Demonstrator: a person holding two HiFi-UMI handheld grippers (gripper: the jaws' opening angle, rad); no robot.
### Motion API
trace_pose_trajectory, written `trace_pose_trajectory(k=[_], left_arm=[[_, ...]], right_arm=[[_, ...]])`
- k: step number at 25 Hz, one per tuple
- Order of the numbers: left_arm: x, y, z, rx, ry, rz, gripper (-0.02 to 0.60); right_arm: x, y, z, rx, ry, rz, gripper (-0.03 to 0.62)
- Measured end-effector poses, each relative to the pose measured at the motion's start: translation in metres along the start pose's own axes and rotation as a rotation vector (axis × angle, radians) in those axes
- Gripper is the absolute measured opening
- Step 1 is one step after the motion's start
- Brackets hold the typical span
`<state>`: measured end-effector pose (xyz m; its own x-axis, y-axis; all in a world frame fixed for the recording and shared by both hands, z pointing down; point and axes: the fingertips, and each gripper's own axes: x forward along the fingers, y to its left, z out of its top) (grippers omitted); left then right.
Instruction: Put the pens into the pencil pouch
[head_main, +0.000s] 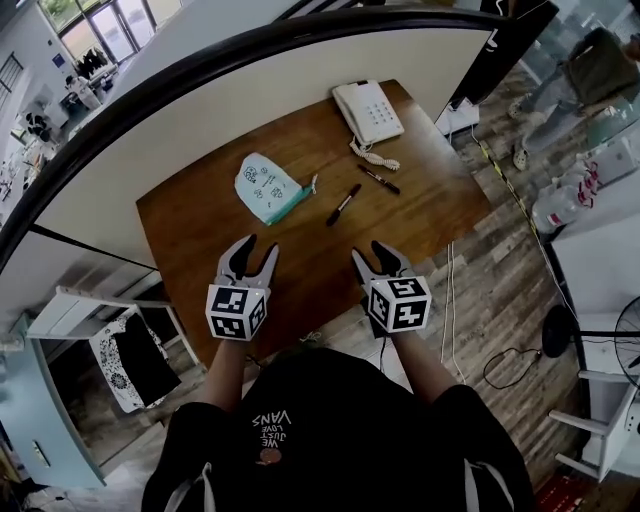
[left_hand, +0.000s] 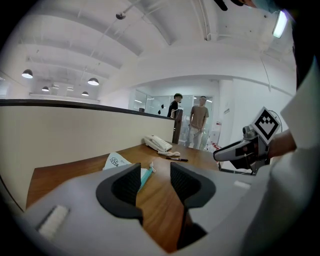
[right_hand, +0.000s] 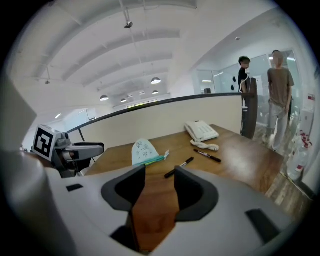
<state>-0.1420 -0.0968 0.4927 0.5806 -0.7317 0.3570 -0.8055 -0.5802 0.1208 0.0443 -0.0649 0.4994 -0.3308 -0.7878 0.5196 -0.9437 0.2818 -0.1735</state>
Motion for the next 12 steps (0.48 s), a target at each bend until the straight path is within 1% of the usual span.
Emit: trace_pose_trajectory(k=[5,8,12], left_arm=[[0.007,0.014,-0.007,0.000,0.017,-0.013,0.170],[0.011,0.026,-0.010,-0.004,0.024,0.014,0.170],[0.018,0.036,-0.015,-0.030,0.034,0.046,0.169]], right_arm=[[0.024,0.001,-0.003,0.007,0.033,-0.034,0.186],[0.038,0.000,-0.008,0.011,0.063,-0.046,0.186],[0.061,-0.003,-0.014,0.001,0.107,-0.034,0.186]])
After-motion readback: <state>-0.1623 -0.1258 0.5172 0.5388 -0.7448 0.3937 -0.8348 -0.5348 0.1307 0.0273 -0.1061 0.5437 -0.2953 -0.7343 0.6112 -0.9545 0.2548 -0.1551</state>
